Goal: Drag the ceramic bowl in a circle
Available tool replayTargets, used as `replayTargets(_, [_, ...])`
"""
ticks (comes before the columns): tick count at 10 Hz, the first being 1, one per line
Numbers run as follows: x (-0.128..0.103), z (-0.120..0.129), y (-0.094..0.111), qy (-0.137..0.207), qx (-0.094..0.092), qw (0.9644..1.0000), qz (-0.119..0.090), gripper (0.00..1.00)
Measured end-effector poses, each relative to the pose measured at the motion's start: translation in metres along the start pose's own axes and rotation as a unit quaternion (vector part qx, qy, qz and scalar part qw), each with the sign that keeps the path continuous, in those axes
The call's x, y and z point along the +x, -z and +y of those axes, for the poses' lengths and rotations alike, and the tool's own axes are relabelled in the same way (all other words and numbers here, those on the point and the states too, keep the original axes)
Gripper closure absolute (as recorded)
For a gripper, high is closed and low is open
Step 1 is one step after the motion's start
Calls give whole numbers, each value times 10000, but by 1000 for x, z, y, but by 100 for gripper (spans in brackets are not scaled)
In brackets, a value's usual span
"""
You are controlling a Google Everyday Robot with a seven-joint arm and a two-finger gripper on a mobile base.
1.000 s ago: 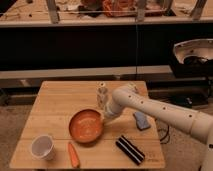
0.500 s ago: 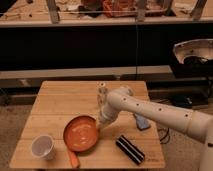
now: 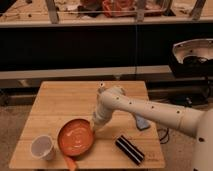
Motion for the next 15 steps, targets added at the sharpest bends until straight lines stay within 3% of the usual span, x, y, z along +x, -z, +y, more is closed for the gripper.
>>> replayTargets(2, [9,-12,-3,-9,34,10000,-23,100])
replayTargets(5, [15,-13,-3,-148,100,9998,-43,100])
replayTargets(7, [31,-13,-3,-281,128,9995,-34,100])
replayTargets(13, [52,16,8,-823,200,9964,29,100])
replayTargets(15, [45,38,16,-1052,231,9942,32,100])
